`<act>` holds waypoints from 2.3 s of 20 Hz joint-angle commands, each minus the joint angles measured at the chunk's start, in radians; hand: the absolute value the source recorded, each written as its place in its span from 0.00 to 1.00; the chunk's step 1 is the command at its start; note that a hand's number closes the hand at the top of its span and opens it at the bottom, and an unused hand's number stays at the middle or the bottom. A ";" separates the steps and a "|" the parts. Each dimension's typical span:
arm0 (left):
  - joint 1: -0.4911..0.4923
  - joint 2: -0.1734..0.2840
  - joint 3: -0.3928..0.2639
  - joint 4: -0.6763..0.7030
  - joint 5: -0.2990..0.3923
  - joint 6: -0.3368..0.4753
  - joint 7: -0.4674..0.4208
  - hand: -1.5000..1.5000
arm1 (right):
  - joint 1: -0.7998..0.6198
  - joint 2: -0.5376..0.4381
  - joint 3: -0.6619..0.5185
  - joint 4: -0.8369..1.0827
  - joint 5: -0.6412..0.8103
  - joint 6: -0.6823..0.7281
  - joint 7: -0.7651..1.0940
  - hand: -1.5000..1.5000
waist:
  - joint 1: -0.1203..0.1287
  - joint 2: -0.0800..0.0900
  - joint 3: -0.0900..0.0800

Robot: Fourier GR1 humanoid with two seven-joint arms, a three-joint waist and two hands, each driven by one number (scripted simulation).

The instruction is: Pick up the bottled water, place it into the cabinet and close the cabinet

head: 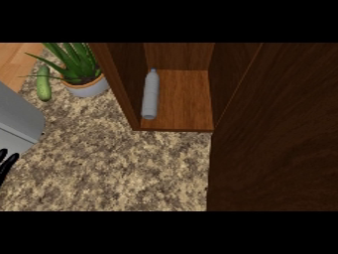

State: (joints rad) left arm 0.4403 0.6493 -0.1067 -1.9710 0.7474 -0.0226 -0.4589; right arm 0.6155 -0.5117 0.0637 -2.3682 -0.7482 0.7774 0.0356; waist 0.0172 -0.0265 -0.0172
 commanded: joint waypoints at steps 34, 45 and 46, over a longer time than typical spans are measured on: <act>0.194 0.167 0.302 0.057 0.201 -0.331 -0.034 0.00 | -0.985 0.390 0.562 0.158 0.215 -0.725 0.563 1.00 | 0.106 0.014 0.000; 0.291 0.168 0.435 0.130 0.259 -0.486 -0.066 0.00 | -1.579 0.510 0.539 0.561 -0.091 -0.794 0.643 1.00 | 0.073 0.025 0.014; 0.282 0.112 0.403 0.151 0.215 -0.472 -0.092 0.00 | -1.625 0.511 0.485 0.582 -0.143 -0.799 0.671 1.00 | 0.051 0.026 0.014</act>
State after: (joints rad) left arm 0.6918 0.8040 0.2727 -1.8550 0.9792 -0.4577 -0.5207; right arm -0.8291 -0.0190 0.6175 -1.9009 -0.7778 -0.0033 0.6771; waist 0.1000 -0.0018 -0.0058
